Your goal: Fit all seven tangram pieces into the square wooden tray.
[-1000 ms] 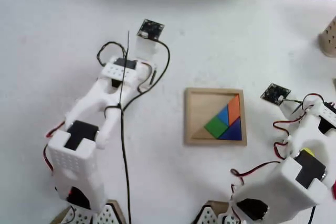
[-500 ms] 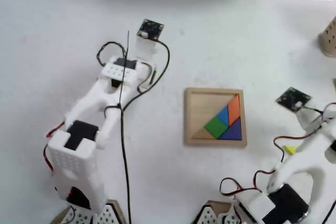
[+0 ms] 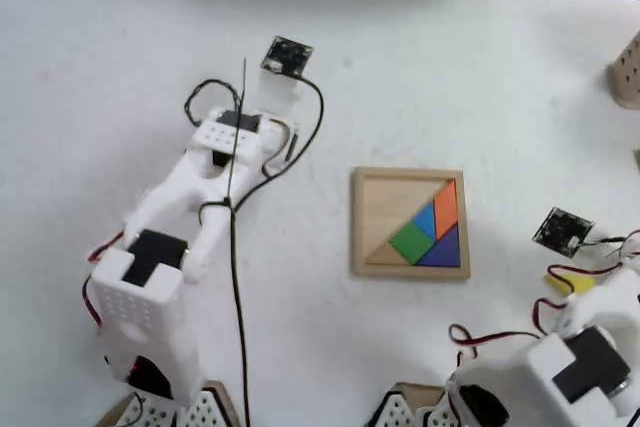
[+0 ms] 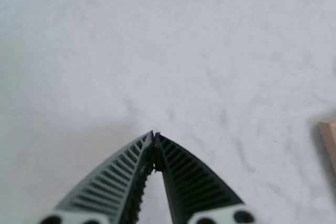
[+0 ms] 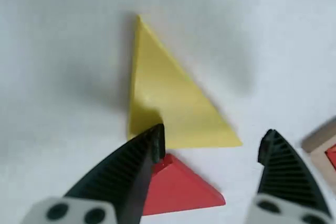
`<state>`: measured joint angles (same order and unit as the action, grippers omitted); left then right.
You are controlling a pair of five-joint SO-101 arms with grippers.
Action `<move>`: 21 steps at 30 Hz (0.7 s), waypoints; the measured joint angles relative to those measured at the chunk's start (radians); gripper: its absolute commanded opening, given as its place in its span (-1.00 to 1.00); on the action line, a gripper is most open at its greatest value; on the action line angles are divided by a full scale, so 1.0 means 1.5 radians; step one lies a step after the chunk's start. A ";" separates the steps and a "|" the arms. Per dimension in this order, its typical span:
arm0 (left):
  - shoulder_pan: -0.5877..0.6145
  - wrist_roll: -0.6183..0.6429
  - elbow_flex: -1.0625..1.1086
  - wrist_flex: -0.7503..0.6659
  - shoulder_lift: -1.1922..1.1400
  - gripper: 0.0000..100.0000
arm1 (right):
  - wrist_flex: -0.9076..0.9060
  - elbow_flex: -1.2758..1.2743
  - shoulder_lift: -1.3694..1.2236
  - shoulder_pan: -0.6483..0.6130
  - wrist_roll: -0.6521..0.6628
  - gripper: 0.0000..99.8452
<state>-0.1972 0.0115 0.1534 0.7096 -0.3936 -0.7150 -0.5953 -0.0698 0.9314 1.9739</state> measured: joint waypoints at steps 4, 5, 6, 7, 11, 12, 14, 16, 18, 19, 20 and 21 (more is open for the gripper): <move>0.000 0.000 0.000 0.000 0.000 -0.95 | 0.015 0.025 -0.049 0.023 0.066 -0.43; 0.000 0.000 0.000 0.000 0.000 -0.95 | 0.017 0.025 -0.056 0.030 0.086 -0.43; 0.000 0.000 0.000 0.000 0.000 -0.95 | 0.019 0.025 -0.059 0.038 0.102 -0.43; 0.000 0.000 0.000 0.000 0.000 -0.95 | 0.018 0.024 -0.060 0.045 0.119 -0.43; 0.000 0.000 0.000 0.000 0.000 -0.95 | -0.002 0.007 -0.057 0.057 0.153 -0.43; 0.000 0.000 0.000 0.000 0.000 -0.95 | -0.003 -0.002 -0.054 0.057 0.157 -0.43; 0.000 0.000 0.000 0.000 0.000 -0.95 | -0.003 -0.024 -0.040 0.057 0.159 -0.43; 0.000 0.000 0.000 0.000 0.000 -0.95 | -0.003 -0.047 -0.026 0.053 0.159 -0.43; 0.000 0.000 0.000 0.000 0.000 -0.95 | -0.003 -0.073 -0.009 0.040 0.155 -0.43; 0.000 0.000 0.000 0.000 0.000 -0.95 | -0.003 -0.084 -0.003 0.032 0.145 -0.43; 0.000 0.000 0.000 0.000 0.000 -0.95 | -0.003 -0.091 0.001 0.019 0.126 -0.43; 0.000 0.000 0.000 0.000 0.000 -0.95 | -0.003 -0.097 0.002 0.007 0.100 -0.43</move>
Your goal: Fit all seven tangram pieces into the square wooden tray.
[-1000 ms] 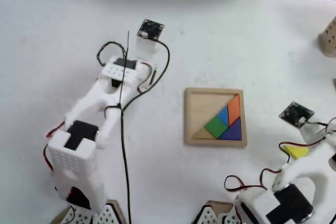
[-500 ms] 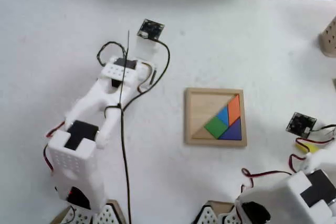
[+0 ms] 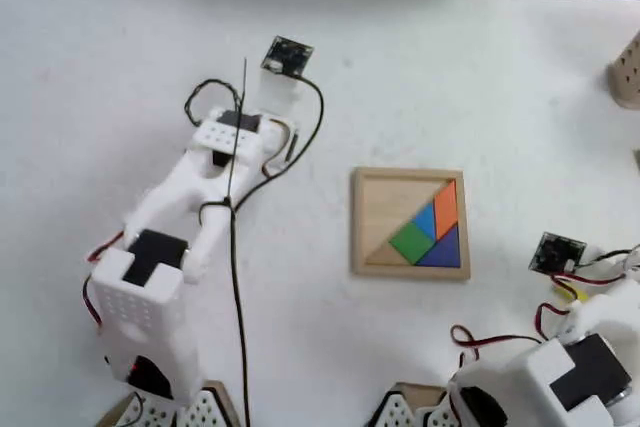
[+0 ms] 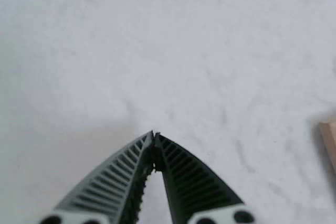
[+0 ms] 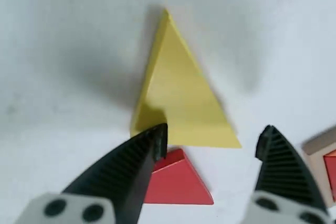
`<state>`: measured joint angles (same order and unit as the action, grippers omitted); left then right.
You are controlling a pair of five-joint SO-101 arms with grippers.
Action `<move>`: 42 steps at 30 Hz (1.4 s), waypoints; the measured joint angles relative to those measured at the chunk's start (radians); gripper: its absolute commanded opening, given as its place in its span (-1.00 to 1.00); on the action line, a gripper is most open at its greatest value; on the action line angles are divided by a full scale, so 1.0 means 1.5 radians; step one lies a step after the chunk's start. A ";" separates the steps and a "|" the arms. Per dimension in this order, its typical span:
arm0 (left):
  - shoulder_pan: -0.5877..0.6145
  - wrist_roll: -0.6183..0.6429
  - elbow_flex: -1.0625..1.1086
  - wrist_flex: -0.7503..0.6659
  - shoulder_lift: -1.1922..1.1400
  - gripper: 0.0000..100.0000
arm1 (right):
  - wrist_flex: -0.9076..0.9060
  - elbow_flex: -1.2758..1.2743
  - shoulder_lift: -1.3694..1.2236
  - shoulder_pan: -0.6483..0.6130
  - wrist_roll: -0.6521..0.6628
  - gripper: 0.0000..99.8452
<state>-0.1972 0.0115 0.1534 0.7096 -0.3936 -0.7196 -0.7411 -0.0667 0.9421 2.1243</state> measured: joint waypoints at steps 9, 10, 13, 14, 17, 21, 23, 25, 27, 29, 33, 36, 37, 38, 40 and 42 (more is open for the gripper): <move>0.000 0.000 0.000 0.000 0.000 -0.95 | 0.000 -0.005 0.000 -0.170 -0.310 -0.43; 0.000 0.000 0.000 0.000 0.000 -0.95 | 0.000 -0.005 0.000 -0.188 -0.348 -0.43; 0.000 0.000 0.000 0.000 0.000 -0.95 | -0.002 -0.005 0.000 -0.236 -0.458 -0.43; 0.000 0.000 0.000 0.000 0.000 -0.95 | -0.005 -0.005 0.000 -0.250 -0.495 -0.43; 0.000 0.000 0.000 0.000 0.000 -0.95 | -0.027 0.007 -0.001 -0.272 -0.613 -0.43; 0.000 0.000 0.000 0.000 0.000 -0.95 | -0.125 0.060 -0.008 -0.283 -0.724 -0.43; 0.000 0.000 0.000 0.000 0.000 -0.95 | -0.192 0.090 -0.026 -0.287 -0.750 -0.43; 0.000 0.000 0.000 0.000 0.000 -0.95 | -0.253 0.111 -0.028 -0.295 -0.758 -0.43; 0.000 0.000 0.000 0.000 0.000 -0.95 | -0.311 0.130 -0.028 -0.295 -0.752 -0.43; 0.000 0.000 0.000 0.000 0.000 -0.95 | -0.357 0.146 -0.028 -0.292 -0.733 -0.43; 0.000 0.000 0.000 0.000 0.000 -0.95 | -0.375 0.171 -0.023 -0.286 -0.702 -0.43; 0.000 0.000 0.000 0.000 0.000 -0.95 | -0.360 0.172 -0.013 -0.269 -0.671 -0.43; 0.000 0.000 0.000 0.000 0.000 -0.95 | -0.352 0.172 -0.011 -0.261 -0.660 -0.43; 0.000 0.000 0.000 0.000 0.000 -0.95 | -0.345 0.172 -0.009 -0.252 -0.649 -0.43; 0.000 0.000 0.000 0.000 0.000 -0.95 | -0.342 0.172 -0.006 -0.234 -0.625 -0.43; 0.000 0.000 0.000 0.000 0.000 -0.95 | -0.344 0.170 0.006 -0.231 -0.607 -0.43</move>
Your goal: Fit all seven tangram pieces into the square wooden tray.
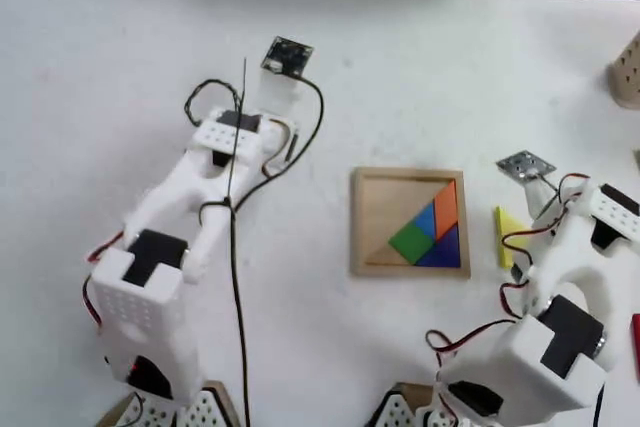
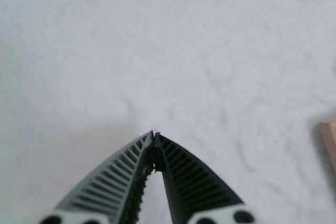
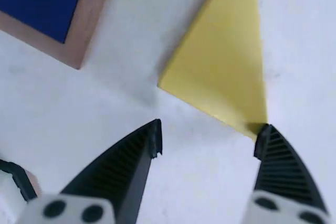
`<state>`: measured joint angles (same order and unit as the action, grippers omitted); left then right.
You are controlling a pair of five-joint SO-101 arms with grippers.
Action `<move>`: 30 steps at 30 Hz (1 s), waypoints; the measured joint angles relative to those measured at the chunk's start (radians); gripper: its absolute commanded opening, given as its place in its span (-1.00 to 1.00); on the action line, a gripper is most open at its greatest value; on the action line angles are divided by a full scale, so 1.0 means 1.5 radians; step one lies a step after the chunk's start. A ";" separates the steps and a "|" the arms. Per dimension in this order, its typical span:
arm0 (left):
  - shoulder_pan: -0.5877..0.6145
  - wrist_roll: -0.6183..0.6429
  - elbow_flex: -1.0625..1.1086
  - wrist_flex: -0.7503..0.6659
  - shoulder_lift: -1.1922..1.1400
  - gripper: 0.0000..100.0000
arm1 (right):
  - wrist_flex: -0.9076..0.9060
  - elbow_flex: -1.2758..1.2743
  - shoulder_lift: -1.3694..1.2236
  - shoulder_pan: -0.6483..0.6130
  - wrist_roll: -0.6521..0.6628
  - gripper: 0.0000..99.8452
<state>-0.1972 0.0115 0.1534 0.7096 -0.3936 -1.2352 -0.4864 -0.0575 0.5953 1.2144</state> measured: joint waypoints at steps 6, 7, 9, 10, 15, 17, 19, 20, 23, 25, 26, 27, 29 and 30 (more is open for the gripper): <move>0.000 0.000 0.000 0.000 0.000 -0.95 | -0.060 0.000 0.079 -0.021 0.037 -0.43; 0.000 0.000 0.000 0.000 0.000 -0.95 | -0.070 0.000 0.089 -0.029 0.039 -0.43; 0.000 0.000 0.000 0.000 0.000 -0.95 | -0.075 0.000 0.101 -0.043 0.039 -0.43; 0.000 0.000 0.000 0.000 0.000 -0.95 | -0.075 0.000 0.102 -0.047 0.039 -0.43; 0.000 0.000 0.000 0.000 0.000 -0.95 | 0.003 -0.074 0.105 -0.062 0.039 -0.43; 0.000 0.000 0.000 0.000 0.000 -0.95 | 0.069 -0.117 0.105 -0.071 0.039 -0.43; 0.000 0.000 0.000 0.000 0.000 -0.95 | 0.144 -0.160 0.105 -0.078 0.039 -0.43; 0.000 0.000 0.000 0.000 0.000 -0.95 | 0.176 -0.180 0.105 -0.084 0.039 -0.43; 0.000 0.000 0.000 0.000 0.000 -0.95 | 0.243 -0.218 0.113 -0.090 0.039 -0.43; 0.000 0.000 0.000 0.000 0.000 -0.95 | 0.261 -0.225 0.114 -0.091 0.039 -0.43; 0.000 0.000 0.000 0.000 0.000 -0.95 | 0.265 -0.225 0.114 -0.091 0.039 -0.43; 0.000 0.000 0.000 0.000 0.000 -0.95 | 0.268 -0.227 0.114 -0.091 0.039 -0.43; 0.000 0.000 0.000 0.000 0.000 -0.95 | 0.269 -0.229 0.114 -0.091 0.039 -0.43; 0.000 0.000 0.000 0.000 0.000 -0.95 | 0.270 -0.229 0.114 -0.091 0.039 -0.43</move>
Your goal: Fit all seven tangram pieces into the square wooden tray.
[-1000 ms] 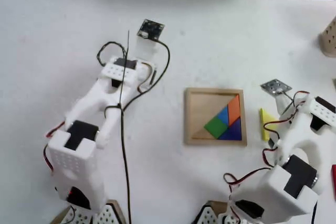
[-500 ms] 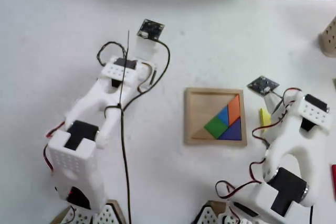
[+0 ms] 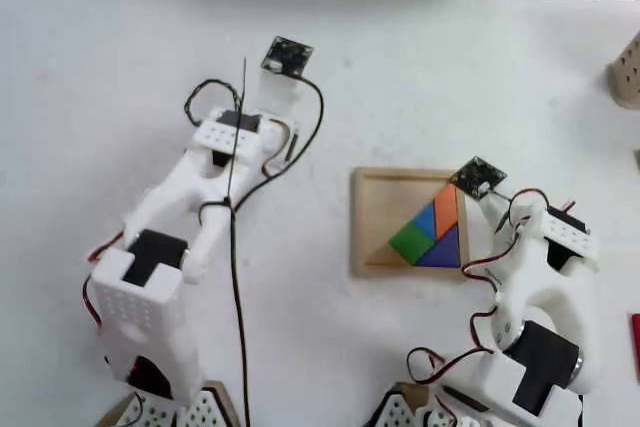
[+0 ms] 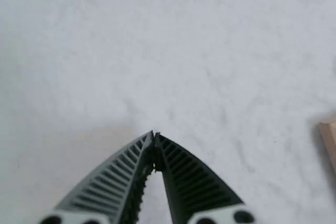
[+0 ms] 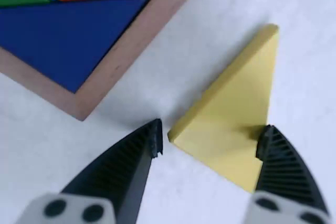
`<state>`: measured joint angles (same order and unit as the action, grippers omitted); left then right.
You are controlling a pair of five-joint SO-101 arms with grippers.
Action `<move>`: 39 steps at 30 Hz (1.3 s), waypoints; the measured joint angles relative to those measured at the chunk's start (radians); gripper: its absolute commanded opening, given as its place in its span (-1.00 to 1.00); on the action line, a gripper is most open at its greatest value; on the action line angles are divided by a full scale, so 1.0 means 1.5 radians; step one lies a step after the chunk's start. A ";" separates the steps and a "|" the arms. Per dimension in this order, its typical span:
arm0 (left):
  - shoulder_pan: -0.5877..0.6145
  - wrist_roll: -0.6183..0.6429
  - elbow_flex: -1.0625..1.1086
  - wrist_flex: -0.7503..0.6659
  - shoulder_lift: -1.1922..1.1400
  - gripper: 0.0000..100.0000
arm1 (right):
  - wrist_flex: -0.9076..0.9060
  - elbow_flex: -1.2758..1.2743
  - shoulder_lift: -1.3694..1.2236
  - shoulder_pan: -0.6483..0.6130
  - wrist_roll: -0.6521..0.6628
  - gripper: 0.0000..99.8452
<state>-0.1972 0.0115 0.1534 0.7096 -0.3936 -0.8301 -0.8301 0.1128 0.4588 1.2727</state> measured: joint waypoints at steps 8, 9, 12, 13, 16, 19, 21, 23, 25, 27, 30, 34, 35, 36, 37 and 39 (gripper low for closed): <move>0.000 0.000 0.000 0.000 0.000 -0.95 | 0.029 0.015 -0.079 0.000 0.038 -0.43; 0.000 0.000 0.000 0.000 0.000 -0.95 | 0.029 0.024 -0.091 0.001 0.040 -0.43; 0.000 0.000 0.000 0.000 0.000 -0.95 | 0.029 0.051 -0.128 0.007 0.041 -0.43; 0.000 0.000 0.000 0.000 0.000 -0.95 | 0.029 0.059 -0.138 0.012 0.041 -0.43; 0.000 0.000 0.000 0.000 0.000 -0.95 | 0.028 0.072 -0.155 0.018 0.042 -0.45; 0.000 0.000 0.000 0.000 0.000 -0.95 | 0.028 0.075 -0.162 0.020 0.043 -0.62; 0.000 0.000 0.000 0.000 0.000 -0.95 | 0.028 0.077 -0.162 0.020 0.043 -0.74; 0.000 0.000 0.000 0.000 0.000 -0.95 | 0.028 0.083 -0.162 0.020 0.043 -0.80; 0.000 0.000 0.000 0.000 0.000 -0.95 | 0.028 0.089 -0.162 0.021 0.043 -0.80; 0.000 0.000 0.000 0.000 0.000 -0.95 | 0.028 0.091 -0.162 0.021 0.043 -0.81; 0.000 0.000 0.000 0.000 0.000 -0.95 | 0.028 0.091 -0.162 0.024 0.043 -0.81; 0.000 0.000 0.000 0.000 0.000 -0.95 | 0.028 0.092 -0.162 0.024 0.035 -0.81; 0.000 0.000 0.000 0.000 0.000 -0.95 | 0.028 0.095 -0.162 0.025 0.023 -0.81; 0.000 0.000 0.000 0.000 0.000 -0.95 | 0.019 0.103 -0.163 0.026 0.009 -0.81; 0.000 0.000 0.000 0.000 0.000 -0.95 | 0.005 0.111 -0.160 0.027 -0.002 -0.81; 0.000 0.000 0.000 0.000 0.000 -0.95 | -0.043 0.140 -0.148 0.027 -0.016 -0.81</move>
<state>-0.1972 0.0115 0.1534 0.7096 -0.3936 -0.8945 -0.6199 -0.1097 0.4987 1.2482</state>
